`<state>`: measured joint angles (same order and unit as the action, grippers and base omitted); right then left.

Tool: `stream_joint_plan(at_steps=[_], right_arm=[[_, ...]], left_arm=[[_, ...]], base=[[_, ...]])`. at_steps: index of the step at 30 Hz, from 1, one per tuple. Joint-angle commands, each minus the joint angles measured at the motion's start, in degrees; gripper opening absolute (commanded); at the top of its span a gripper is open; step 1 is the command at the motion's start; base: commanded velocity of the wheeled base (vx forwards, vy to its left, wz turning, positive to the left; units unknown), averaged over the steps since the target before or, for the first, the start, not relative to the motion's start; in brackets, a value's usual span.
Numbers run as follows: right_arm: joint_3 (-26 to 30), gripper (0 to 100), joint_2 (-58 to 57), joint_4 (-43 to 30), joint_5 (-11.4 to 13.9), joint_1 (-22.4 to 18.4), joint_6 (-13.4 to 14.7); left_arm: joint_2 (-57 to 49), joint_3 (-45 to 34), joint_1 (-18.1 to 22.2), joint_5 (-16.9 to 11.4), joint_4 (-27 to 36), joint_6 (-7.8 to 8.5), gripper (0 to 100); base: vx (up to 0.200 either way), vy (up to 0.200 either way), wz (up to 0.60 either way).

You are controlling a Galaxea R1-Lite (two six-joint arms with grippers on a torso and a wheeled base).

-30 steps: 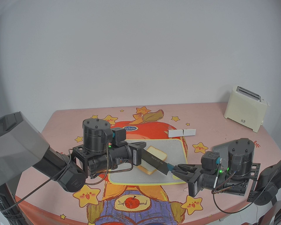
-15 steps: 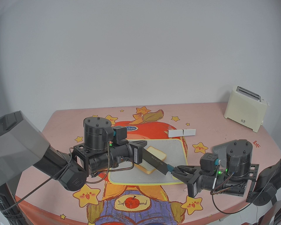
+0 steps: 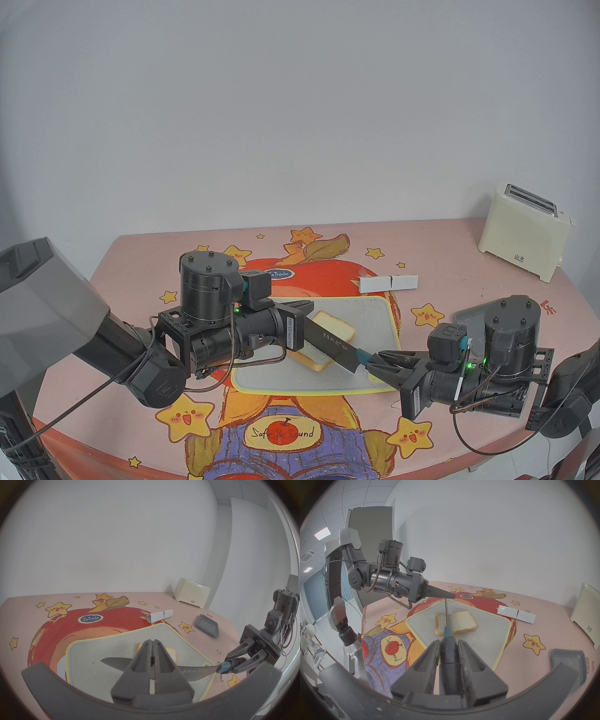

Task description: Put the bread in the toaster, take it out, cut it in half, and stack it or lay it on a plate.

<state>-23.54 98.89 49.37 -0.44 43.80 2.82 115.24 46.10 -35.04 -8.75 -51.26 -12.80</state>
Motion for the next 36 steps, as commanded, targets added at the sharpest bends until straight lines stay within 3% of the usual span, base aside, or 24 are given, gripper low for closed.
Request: stream_joint_plan(at_steps=[1, 15, 36], right_arm=[[-0.01, 0, 0.16, 0.02, 0.00, -0.03, 0.00], [-0.01, 0, 0.25, 0.02, 0.00, -0.03, 0.00], [-0.10, 0, -0.28, 0.02, 0.00, -0.38, 0.08]], left_arm=[[0.16, -0.23, -0.03, -0.04, 0.11, -0.03, 0], [2.10, -0.14, 0.06, -0.04, -1.03, -0.12, 0], [-3.44, 2.67, 0.49, -0.04, -0.15, -0.12, 0]], base=[[0.000, 0.000, 0.00], [0.000, 0.000, 0.00], [0.000, 0.000, 0.00]])
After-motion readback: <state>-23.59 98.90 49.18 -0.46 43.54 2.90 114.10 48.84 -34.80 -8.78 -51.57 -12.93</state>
